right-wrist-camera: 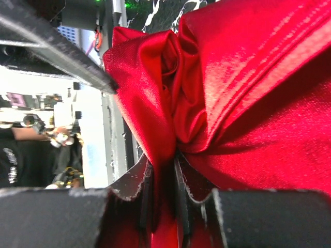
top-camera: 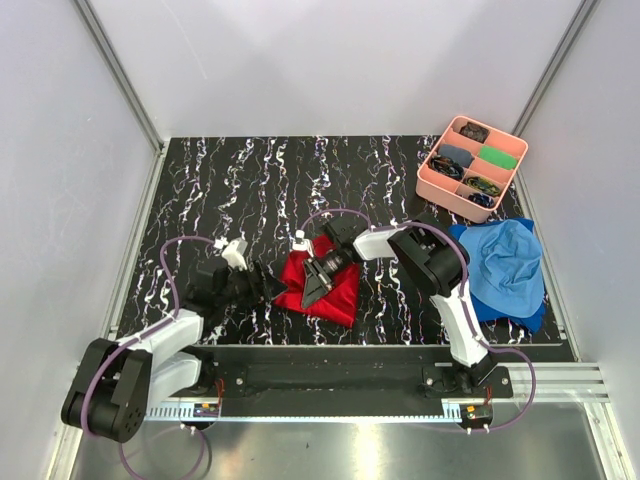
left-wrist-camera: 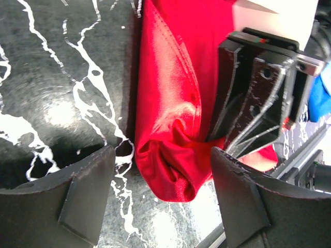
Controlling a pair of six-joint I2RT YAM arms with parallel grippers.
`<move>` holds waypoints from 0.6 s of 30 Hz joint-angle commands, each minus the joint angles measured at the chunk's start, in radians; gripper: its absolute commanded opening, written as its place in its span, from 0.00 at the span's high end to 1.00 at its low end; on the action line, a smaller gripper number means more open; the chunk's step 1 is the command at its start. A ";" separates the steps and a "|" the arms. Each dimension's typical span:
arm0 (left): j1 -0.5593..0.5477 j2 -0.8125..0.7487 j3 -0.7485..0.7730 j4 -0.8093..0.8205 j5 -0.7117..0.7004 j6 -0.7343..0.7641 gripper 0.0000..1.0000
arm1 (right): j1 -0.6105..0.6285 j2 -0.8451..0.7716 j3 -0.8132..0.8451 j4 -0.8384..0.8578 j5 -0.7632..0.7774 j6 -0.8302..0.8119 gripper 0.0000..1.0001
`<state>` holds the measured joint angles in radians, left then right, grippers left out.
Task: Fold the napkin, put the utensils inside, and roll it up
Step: Roll the napkin at the center of the board.
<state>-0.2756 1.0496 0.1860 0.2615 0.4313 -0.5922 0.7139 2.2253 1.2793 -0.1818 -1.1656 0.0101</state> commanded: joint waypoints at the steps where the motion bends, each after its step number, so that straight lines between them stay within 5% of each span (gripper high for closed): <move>1: -0.008 -0.002 -0.009 0.111 0.058 0.026 0.21 | -0.019 0.066 0.000 -0.061 0.052 -0.016 0.85; 6: -0.016 -0.011 -0.014 0.114 0.066 0.031 0.20 | -0.031 0.077 0.005 -0.065 0.040 -0.016 0.85; 18: -0.057 0.061 -0.005 0.125 0.051 0.028 0.39 | -0.037 0.086 0.014 -0.073 0.037 -0.016 0.85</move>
<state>-0.3229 1.0977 0.1844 0.3317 0.4900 -0.5766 0.6914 2.2570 1.3033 -0.2237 -1.2221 0.0216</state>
